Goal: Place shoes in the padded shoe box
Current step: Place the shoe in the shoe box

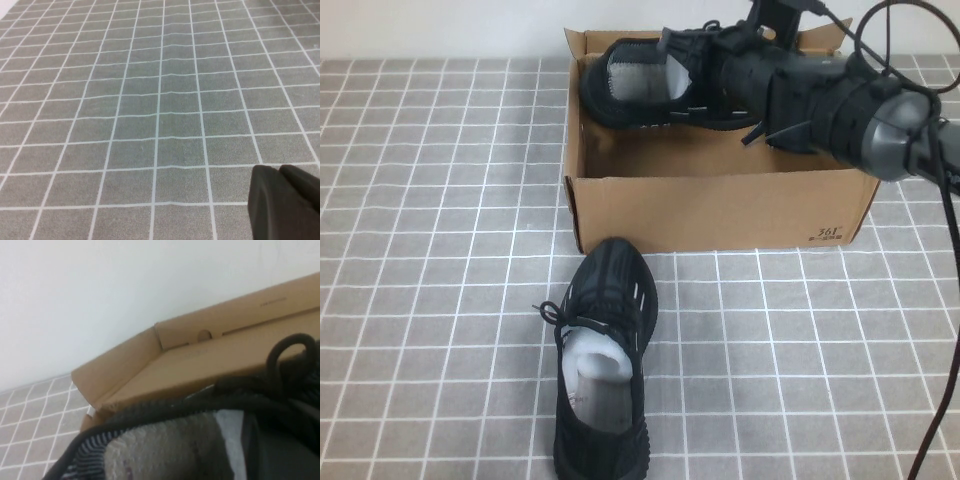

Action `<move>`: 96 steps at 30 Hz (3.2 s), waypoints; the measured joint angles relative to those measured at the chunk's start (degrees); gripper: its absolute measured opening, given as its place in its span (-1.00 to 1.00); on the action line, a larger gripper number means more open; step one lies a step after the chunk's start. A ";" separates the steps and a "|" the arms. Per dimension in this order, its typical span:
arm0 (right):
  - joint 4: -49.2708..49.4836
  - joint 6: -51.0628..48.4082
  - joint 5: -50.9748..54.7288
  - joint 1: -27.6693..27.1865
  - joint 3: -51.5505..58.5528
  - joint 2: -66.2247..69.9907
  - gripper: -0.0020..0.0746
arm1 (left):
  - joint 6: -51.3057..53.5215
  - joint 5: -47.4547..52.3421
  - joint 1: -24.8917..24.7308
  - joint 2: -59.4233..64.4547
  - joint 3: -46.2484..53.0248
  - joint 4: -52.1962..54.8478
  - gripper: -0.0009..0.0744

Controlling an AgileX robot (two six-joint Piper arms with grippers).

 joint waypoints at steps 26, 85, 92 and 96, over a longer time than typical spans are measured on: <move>0.00 -2.38 -3.56 0.00 0.00 -1.01 -0.96 | 0.00 0.22 0.00 0.00 0.00 0.00 -0.99; 0.00 -48.37 -25.75 10.31 -0.02 -13.88 -0.95 | 0.00 0.23 0.00 0.00 0.00 0.00 -0.99; 0.00 -50.23 -30.58 11.65 -0.02 -14.73 -0.95 | 0.00 0.23 0.00 0.00 0.00 0.00 -0.99; 0.00 -62.88 -32.05 11.99 0.26 -14.73 -0.95 | 0.00 0.23 0.00 0.00 0.00 0.00 -0.99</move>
